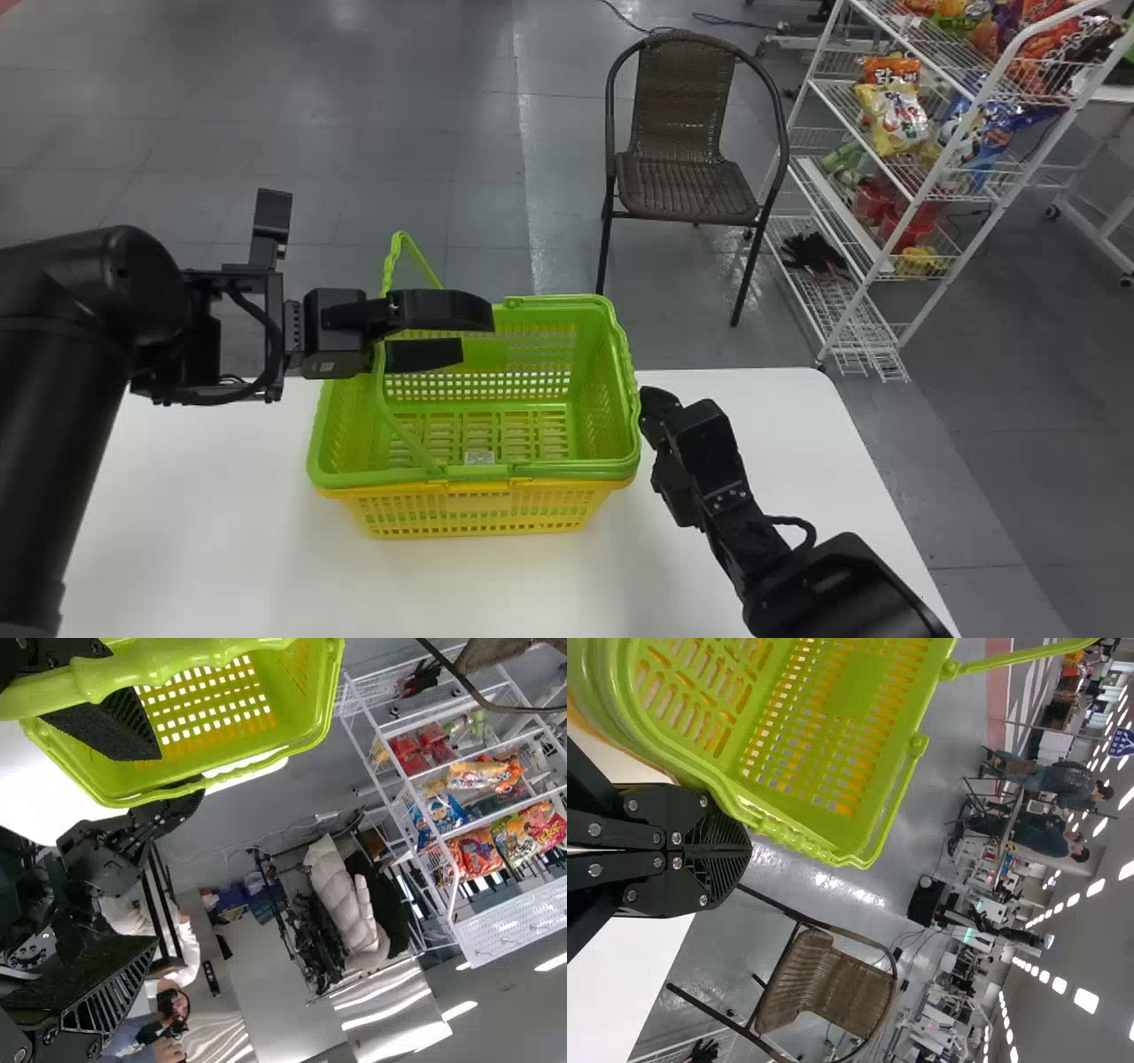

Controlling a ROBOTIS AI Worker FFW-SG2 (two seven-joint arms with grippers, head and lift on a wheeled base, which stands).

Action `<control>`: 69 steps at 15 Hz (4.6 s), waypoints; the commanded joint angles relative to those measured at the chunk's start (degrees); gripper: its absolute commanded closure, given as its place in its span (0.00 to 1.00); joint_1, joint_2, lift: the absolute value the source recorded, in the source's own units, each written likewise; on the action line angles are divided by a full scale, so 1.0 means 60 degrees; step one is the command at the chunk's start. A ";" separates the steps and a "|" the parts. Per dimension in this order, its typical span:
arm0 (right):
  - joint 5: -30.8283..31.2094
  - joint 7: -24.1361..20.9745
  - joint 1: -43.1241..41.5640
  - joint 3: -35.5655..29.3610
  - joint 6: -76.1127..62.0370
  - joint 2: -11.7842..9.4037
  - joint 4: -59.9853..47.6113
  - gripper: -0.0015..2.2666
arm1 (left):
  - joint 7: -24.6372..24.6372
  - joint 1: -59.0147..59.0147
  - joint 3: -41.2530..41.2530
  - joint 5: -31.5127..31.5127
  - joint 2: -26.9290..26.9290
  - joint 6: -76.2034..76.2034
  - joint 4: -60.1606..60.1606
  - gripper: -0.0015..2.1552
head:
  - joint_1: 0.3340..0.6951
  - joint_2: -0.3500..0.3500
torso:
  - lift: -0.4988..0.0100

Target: Grasp handle with right gripper to insert into left gripper then lift and swing left to center

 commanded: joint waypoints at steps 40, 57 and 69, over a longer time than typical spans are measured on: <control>0.0486 -0.0132 -0.0314 0.1855 0.0497 0.1006 -0.0996 0.97 | 0.0439 -0.0147 -0.0439 -0.0138 -0.0278 -0.1406 -0.0033 0.03 | 1.00 0.49 | 0.98; 0.0736 -0.0147 0.0315 0.1606 0.0585 0.0815 -0.1274 0.97 | 0.0454 -0.0162 -0.0454 0.0037 -0.0308 -0.1406 -0.0019 0.04 | 1.00 0.53 | 0.98; -0.0451 -0.0161 0.3641 -0.0577 -0.2931 0.0083 -0.2446 0.91 | 0.0469 -0.0308 -0.0293 0.0653 -0.0352 -0.1348 0.0230 0.04 | 1.00 0.33 | 0.98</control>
